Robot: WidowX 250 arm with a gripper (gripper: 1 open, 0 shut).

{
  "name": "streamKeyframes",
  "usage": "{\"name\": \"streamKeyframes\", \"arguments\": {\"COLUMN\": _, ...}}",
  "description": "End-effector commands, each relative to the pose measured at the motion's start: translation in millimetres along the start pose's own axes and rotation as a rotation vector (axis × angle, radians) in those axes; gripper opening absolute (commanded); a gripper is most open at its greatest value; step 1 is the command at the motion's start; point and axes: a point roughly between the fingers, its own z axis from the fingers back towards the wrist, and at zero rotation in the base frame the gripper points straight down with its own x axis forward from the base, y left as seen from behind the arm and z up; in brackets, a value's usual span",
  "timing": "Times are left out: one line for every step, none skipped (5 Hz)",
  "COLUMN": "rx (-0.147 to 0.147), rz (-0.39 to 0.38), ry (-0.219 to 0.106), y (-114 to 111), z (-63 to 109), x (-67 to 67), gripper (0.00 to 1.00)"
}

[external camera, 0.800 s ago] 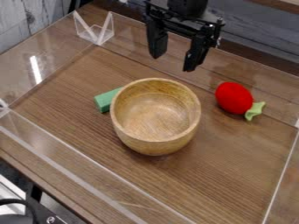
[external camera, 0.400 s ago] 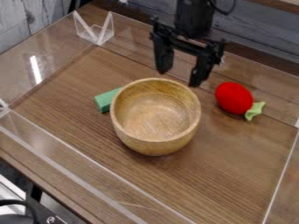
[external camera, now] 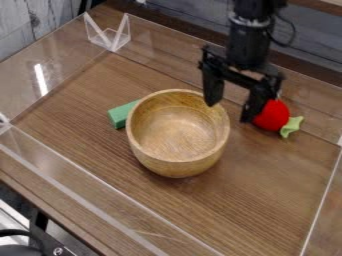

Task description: Move the red object to the left side of the table

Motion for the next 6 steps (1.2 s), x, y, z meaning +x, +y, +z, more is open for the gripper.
{"name": "streamKeyframes", "arguments": {"rx": -0.003, "rz": -0.033, "ry": -0.079, "y": -14, "z": 9.4, "x": 15.2, "gripper": 1.0}}
{"name": "streamKeyframes", "arguments": {"rx": 0.001, "rz": -0.049, "ry": -0.098, "y": -21, "z": 3.1, "x": 27.7, "gripper": 1.0}}
{"name": "streamKeyframes", "arguments": {"rx": 0.003, "rz": -0.052, "ry": -0.114, "y": -22, "z": -1.6, "x": 42.0, "gripper": 1.0}}
{"name": "streamKeyframes", "arguments": {"rx": 0.006, "rz": -0.049, "ry": -0.121, "y": -21, "z": -7.1, "x": 54.2, "gripper": 1.0}}
{"name": "streamKeyframes", "arguments": {"rx": 0.008, "rz": -0.047, "ry": -0.126, "y": -20, "z": -13.3, "x": 64.8, "gripper": 1.0}}
{"name": "streamKeyframes", "arguments": {"rx": 0.009, "rz": -0.045, "ry": -0.129, "y": -21, "z": -17.6, "x": 72.4, "gripper": 1.0}}
